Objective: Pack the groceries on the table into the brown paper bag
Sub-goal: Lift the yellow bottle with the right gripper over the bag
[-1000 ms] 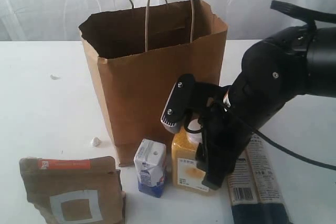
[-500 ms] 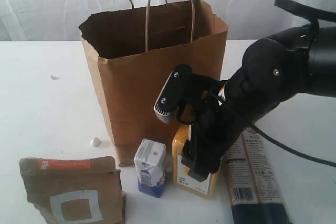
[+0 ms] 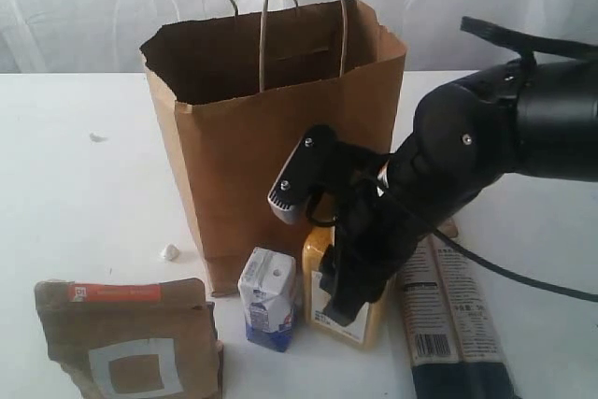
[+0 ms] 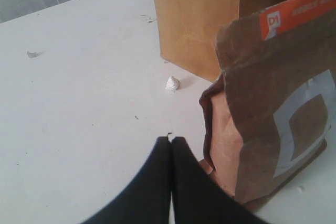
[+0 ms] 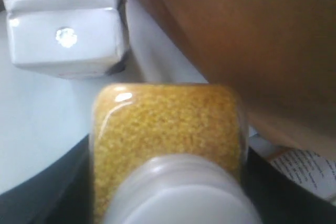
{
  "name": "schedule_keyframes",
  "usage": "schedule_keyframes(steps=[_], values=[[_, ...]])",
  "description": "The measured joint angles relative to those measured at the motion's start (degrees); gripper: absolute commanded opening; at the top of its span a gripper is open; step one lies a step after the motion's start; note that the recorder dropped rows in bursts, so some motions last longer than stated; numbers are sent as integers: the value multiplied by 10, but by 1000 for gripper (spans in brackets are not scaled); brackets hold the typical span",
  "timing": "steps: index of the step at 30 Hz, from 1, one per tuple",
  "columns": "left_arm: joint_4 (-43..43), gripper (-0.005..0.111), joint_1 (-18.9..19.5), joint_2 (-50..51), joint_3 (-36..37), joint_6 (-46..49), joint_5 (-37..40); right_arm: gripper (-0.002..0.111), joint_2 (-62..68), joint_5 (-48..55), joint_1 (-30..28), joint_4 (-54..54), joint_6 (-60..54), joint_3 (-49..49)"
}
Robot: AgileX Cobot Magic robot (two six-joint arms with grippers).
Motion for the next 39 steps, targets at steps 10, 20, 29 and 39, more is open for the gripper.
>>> schedule_keyframes(steps=[10, 20, 29, 39], values=[[0, 0, 0, 0, 0, 0, 0, 0, -21, 35, 0, 2, 43, 2], [0, 0, 0, 0, 0, 0, 0, 0, -214, 138, 0, -35, 123, -17], [0, 0, 0, 0, 0, 0, 0, 0, -269, 158, 0, -178, 259, -183], [0, 0, 0, 0, 0, 0, -1, 0, -141, 161, 0, -269, 301, -362]])
